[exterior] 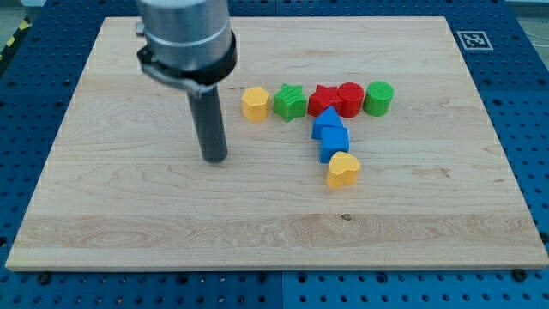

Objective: Place your arm to the right side of the yellow heart

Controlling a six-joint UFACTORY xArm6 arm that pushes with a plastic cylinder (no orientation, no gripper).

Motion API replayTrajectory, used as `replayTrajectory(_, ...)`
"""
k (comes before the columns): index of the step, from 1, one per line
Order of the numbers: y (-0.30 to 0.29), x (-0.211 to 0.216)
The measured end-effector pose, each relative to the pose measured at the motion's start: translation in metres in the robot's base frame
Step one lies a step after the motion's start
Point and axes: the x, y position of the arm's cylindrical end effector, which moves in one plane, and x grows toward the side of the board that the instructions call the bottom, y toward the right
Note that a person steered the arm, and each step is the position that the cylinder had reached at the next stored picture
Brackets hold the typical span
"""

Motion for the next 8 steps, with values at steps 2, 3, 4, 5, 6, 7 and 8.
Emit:
replayTrajectory(2,0.036,0.046)
replayTrajectory(3,0.073,0.051)
replayTrajectory(4,0.131,0.051)
replayTrajectory(5,0.167,0.074)
replayTrajectory(6,0.183,0.102)
replayTrajectory(7,0.233,0.102)
replayTrajectory(8,0.263,0.077)
